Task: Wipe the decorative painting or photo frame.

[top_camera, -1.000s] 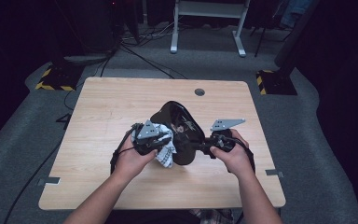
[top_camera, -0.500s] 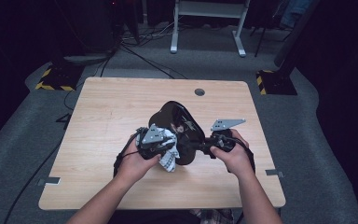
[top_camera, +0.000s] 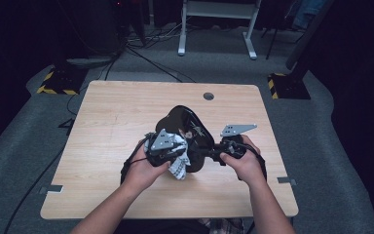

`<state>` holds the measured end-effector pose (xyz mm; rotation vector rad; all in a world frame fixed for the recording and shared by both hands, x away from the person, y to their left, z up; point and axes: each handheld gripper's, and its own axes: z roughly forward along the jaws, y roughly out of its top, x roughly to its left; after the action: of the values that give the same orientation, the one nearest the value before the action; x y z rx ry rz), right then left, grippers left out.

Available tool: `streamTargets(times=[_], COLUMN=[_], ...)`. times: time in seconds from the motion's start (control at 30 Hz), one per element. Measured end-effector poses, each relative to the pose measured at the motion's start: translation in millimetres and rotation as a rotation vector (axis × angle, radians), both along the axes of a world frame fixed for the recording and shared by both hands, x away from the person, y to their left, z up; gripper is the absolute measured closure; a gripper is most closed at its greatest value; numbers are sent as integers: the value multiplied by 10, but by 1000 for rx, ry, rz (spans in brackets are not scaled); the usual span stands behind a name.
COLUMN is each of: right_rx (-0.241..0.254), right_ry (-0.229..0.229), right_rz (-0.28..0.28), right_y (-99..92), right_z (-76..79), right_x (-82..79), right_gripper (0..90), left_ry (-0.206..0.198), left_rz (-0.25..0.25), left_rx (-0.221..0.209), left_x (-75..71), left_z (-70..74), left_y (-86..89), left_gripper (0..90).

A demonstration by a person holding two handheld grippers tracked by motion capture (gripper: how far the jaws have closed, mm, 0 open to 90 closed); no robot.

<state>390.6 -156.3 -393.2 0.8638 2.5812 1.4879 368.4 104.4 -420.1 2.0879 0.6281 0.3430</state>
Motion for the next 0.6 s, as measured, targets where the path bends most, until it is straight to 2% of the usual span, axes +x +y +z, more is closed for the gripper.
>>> streamTargets(times=[0.1, 0.17, 0.27, 0.37, 0.43, 0.6], right_rx=[1, 0, 0, 2, 2, 5], right_ry=[0, 0, 0, 0, 0, 2], right_rz=[-1, 0, 1, 2, 4, 4], right_y=[5, 9, 8, 3, 3, -1], right_z=[1, 4, 4, 1, 1, -2], right_x=[-1, 0, 2, 2, 2, 3], right_gripper=[770, 771, 770, 771, 770, 770], left_ry=[21, 22, 11, -21, -27, -26], left_rz=[-5, -4, -4, 7, 18, 17], left_rx=[6, 6, 21, -2, -13, -7], left_x=[-11, -19, -17, -5, 12, 10], left_z=[-84, -105, -59, 43, 100, 20], left_y=[-6, -6, -11, 18, 43, 47], left_gripper=[768, 768, 767, 767, 767, 767])
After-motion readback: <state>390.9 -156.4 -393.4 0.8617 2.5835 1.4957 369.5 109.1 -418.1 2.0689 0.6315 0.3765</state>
